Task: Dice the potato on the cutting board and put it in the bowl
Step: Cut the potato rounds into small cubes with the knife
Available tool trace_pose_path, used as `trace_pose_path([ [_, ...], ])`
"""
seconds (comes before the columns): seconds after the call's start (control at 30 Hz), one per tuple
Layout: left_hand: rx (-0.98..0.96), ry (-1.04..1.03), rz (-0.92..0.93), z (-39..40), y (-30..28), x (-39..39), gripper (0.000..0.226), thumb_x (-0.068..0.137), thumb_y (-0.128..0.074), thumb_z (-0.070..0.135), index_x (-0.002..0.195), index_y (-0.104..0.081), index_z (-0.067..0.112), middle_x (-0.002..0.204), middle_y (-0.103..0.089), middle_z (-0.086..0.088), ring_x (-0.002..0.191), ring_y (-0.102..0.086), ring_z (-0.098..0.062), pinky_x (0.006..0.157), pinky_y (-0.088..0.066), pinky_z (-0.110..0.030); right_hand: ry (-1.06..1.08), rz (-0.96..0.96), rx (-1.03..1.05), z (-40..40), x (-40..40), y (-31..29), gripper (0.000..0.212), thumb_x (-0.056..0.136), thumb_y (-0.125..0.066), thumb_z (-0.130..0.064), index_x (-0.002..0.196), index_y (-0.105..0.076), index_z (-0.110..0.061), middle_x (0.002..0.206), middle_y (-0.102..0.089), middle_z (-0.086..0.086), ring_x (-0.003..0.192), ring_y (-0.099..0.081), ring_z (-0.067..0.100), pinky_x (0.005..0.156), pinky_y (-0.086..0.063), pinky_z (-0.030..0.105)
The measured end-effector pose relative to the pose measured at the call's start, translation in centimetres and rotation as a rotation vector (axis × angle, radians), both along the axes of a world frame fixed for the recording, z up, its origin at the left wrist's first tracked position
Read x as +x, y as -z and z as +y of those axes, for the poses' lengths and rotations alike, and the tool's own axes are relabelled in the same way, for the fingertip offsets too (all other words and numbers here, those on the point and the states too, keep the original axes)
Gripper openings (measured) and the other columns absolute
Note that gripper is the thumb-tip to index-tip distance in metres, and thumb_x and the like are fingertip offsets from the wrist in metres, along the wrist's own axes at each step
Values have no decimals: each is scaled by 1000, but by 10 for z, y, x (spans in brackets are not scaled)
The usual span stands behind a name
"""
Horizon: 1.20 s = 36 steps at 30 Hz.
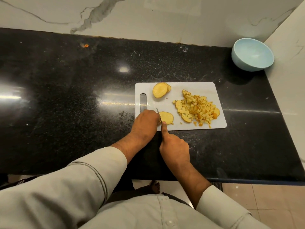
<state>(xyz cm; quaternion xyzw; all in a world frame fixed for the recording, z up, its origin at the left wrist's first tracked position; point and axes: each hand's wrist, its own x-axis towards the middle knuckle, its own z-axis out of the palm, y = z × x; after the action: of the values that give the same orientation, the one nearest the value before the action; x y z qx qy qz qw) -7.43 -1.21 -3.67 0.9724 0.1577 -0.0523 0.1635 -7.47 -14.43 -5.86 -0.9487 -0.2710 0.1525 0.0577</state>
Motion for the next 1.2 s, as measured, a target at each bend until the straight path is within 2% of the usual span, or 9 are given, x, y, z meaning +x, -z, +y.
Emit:
trace_pose_path([
  [0.13, 17, 22, -10, 1, 1, -2, 17, 90, -50, 6, 89, -66, 10, 84, -62, -6, 73, -49, -19, 62, -40, -28, -21, 2, -41, 12, 12, 2, 71, 93, -36, -17, 153, 0, -28, 64, -32, -2, 56, -39, 21, 53, -29, 33],
  [0.27, 25, 1, -22, -1, 1, -2, 17, 90, -50, 7, 90, -66, 12, 86, -63, -5, 79, -57, -22, 63, -43, -29, -32, 22, -49, 7, 7, 1, 73, 92, -39, -16, 153, 0, -28, 75, -46, 2, 66, -56, 26, 54, -32, 34],
  [0.37, 22, -23, -18, -3, 2, -1, 19, 88, -50, 2, 92, -66, 11, 88, -63, -6, 82, -60, -24, 69, -51, -32, -51, 25, -71, -9, -1, 0, 76, 92, -42, -19, 153, 3, -27, 74, -42, -1, 60, -49, 23, 52, -30, 32],
  [0.57, -15, -50, -24, -3, 4, -3, 20, 88, -48, 2, 93, -66, 10, 90, -62, -7, 86, -60, -25, 72, -49, -32, -64, 36, -92, -49, -22, 3, 74, 97, -38, -23, 151, 12, -31, 77, -41, -4, 62, -47, 18, 54, -35, 31],
  [0.7, -230, -174, -53, 1, 7, -5, 26, 91, -53, 7, 110, -69, 12, 106, -66, -10, 97, -61, -26, 84, -48, -30, -65, 3, -58, -70, -24, 3, 66, 101, -33, -30, 151, 10, -32, 78, -44, -7, 60, -53, 12, 53, -43, 28],
  [0.8, -532, -374, -193, 4, 8, -11, 60, 87, -56, -4, 136, -52, 29, 119, -63, -7, 102, -63, -24, 95, -49, -31, -59, -20, -21, -57, -22, -3, 62, 101, -36, -27, 153, -2, -31, 73, -46, -6, 56, -53, 14, 49, -43, 30],
  [0.93, -719, -508, -291, 0, 11, -17, 72, 88, -49, -12, 142, -42, 36, 116, -61, -3, 88, -62, -13, 85, -54, -23, -93, -57, -34, -28, -13, -3, 64, 99, -35, -23, 153, -1, -32, 73, -44, -4, 55, -47, 18, 49, -33, 30],
  [1.07, -584, -414, -256, -4, 14, -19, 77, 85, -53, -11, 146, -36, 33, 124, -56, 1, 102, -56, -13, 95, -50, -28, -128, -74, -51, -10, -4, -1, 68, 96, -38, -22, 153, -3, -31, 73, -44, -1, 61, -58, 23, 47, -28, 30],
  [1.2, -467, -331, -214, -4, 17, -17, 75, 87, -53, -7, 148, -32, 32, 129, -52, 2, 107, -51, -10, 84, -38, -9, -122, -110, -50, -9, 8, 3, 69, 95, -39, -22, 153, -4, -32, 79, -56, 2, 63, -60, 24, 44, -21, 28],
])
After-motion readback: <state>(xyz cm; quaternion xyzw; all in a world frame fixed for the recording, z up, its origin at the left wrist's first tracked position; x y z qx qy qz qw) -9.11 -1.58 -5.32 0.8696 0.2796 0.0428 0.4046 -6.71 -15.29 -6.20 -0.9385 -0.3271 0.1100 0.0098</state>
